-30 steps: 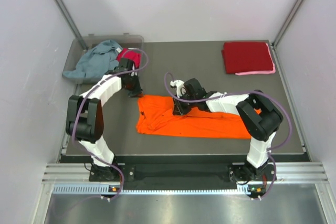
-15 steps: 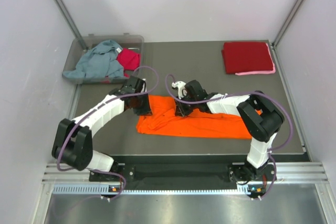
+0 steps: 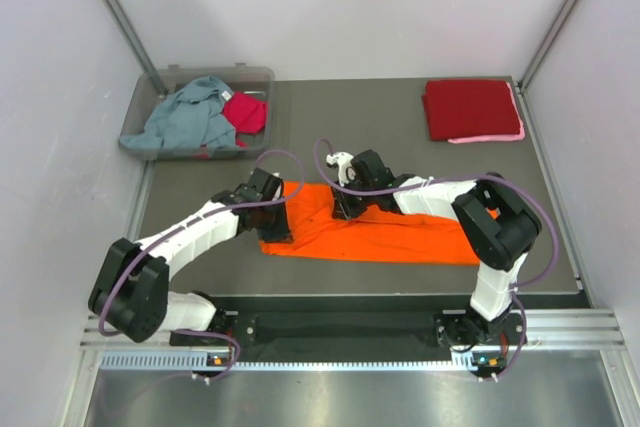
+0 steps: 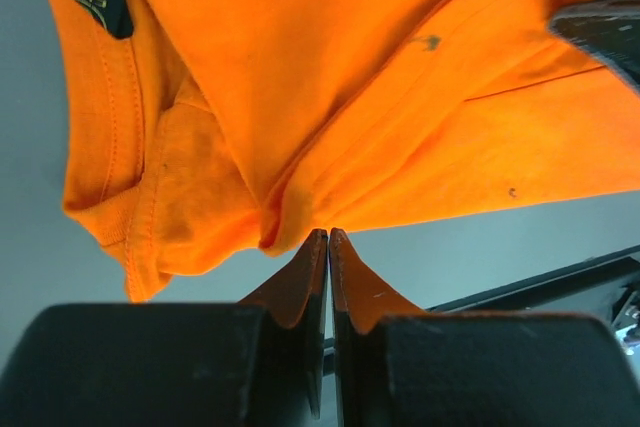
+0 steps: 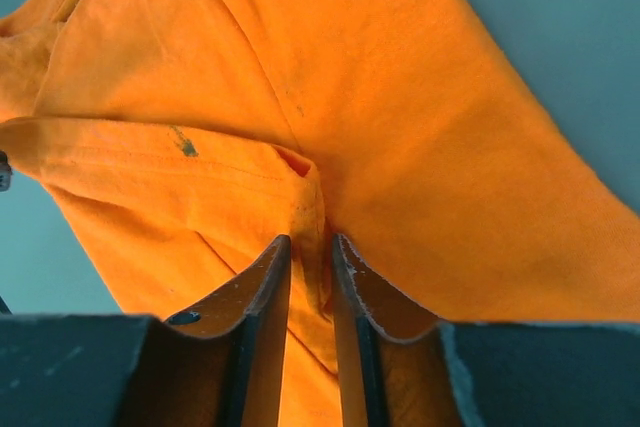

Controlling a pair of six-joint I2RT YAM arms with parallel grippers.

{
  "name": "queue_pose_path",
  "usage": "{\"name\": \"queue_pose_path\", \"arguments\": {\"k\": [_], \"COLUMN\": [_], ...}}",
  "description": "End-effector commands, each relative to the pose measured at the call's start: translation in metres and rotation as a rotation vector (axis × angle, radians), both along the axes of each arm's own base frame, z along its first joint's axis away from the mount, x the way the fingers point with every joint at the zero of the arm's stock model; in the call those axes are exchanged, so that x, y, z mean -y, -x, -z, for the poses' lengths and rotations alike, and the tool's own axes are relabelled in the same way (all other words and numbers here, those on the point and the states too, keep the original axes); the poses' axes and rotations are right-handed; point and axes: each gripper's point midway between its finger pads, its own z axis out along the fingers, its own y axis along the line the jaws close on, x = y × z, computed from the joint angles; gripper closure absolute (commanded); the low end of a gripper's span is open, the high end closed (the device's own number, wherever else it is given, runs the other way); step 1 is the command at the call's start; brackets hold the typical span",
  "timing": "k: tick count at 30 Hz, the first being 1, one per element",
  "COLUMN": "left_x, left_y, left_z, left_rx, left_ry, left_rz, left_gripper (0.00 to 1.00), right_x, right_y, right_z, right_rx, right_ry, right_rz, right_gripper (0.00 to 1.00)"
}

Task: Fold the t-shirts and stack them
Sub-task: Fold the tshirt

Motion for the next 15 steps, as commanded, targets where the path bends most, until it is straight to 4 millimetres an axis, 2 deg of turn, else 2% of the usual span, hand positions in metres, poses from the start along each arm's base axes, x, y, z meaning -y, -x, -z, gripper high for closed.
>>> {"name": "queue_pose_path", "arguments": {"k": [1, 4, 7, 10, 15], "left_x": [0.007, 0.004, -0.010, -0.022, -0.042], "left_y": [-0.009, -0.003, 0.000, 0.001, 0.001], "left_z": [-0.003, 0.011, 0.030, 0.038, 0.042], "left_rx": [0.057, 0.040, 0.005, -0.004, 0.007], "left_ry": [0.046, 0.020, -0.067, -0.131, -0.233], "left_rz": [-0.020, -0.017, -0.036, -0.051, -0.081], "left_gripper": [0.92, 0.92, 0.93, 0.94, 0.94], "right_x": [-0.004, 0.000, 0.004, 0.007, 0.018], "right_y": [-0.014, -0.015, -0.015, -0.018, -0.017], "right_z": [-0.013, -0.011, -0.008, -0.008, 0.005], "right_rx": [0.044, 0.041, 0.032, 0.044, 0.015], "right_ry": [-0.024, -0.019, -0.014, -0.011, 0.041], "right_rz": [0.006, 0.014, 0.019, 0.019, 0.034], "right_gripper": [0.78, 0.81, 0.84, 0.93, 0.99]}}
